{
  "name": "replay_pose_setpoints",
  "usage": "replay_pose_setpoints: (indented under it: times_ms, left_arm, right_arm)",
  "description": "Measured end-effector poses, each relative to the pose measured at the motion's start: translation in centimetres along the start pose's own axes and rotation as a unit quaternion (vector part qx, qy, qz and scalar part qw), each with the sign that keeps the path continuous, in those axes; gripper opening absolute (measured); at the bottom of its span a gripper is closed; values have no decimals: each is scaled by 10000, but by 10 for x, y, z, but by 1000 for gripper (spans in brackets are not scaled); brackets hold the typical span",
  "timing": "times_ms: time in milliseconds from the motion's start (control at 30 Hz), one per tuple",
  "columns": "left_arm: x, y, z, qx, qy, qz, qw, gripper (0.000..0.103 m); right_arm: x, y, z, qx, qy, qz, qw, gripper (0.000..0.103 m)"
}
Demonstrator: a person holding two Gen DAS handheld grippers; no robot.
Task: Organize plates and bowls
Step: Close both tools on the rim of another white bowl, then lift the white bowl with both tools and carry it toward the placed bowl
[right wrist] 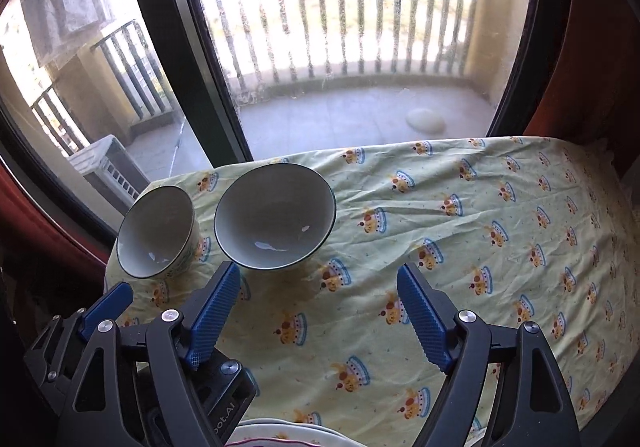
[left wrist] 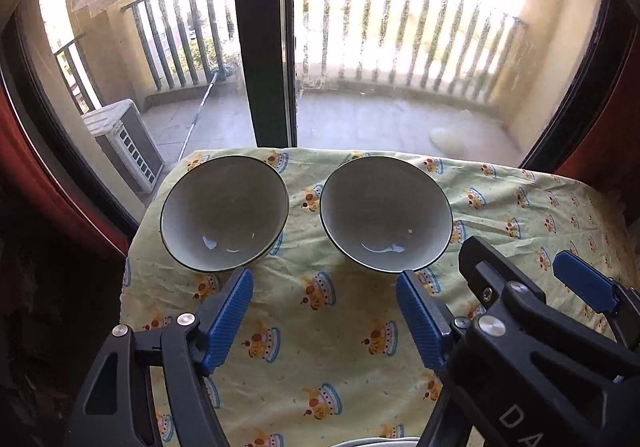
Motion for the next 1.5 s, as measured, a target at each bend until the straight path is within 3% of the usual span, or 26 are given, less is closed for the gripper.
replay_pose_setpoints:
  times_ms: [133, 267, 367, 433, 633, 733, 933, 1000, 1100, 1500]
  left_arm:
    - [-22, -4, -9, 264, 96, 132, 9995, 68]
    - [-44, -9, -13, 288, 122, -9, 9995, 67]
    - [-61, -13, -12, 385, 236, 33, 9990, 53]
    - [-71, -16, -10, 404, 317, 5, 9987, 52]
    - [-95, -20, -11, 380, 406, -162, 9983, 49]
    - [-103, -18, -14, 362, 476, -203, 9980, 42]
    - [-115, -14, -17, 231, 498, -292, 9981, 30]
    - [-118, -13, -17, 241, 512, -309, 9979, 23]
    - [-118, -10, -18, 263, 496, -297, 9980, 16]
    - [-102, -23, 1, 43, 748, -139, 9971, 15]
  right_arm:
    - [-25, -7, -15, -192, 66, 23, 9998, 84]
    - [-51, -14, -21, -198, 93, 15, 9998, 84]
    - [-69, -20, -21, -252, 188, 14, 9995, 83]
    - [-80, -23, -20, -271, 256, -31, 9993, 82]
    - [-106, -27, -22, -220, 367, -98, 9990, 71]
    - [-118, -26, -23, -291, 458, -231, 9983, 67]
    - [-137, -20, -22, -243, 662, -365, 9968, 42]
    - [-141, -18, -23, -183, 713, -380, 9966, 27]
    - [-145, -14, -23, -129, 751, -434, 9962, 15]
    - [-132, -22, -10, 126, 869, -153, 9960, 14]
Point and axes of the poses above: each gripper's, at about its wrist camera, not at the fingertips, and x roughly against the way its jaws point, y to its left, z to its underside, the point moved 6 cm from there along -x, roughly the way its jaws point, and after that the axes turned 2 degrees about x, right-handed, at the moved point
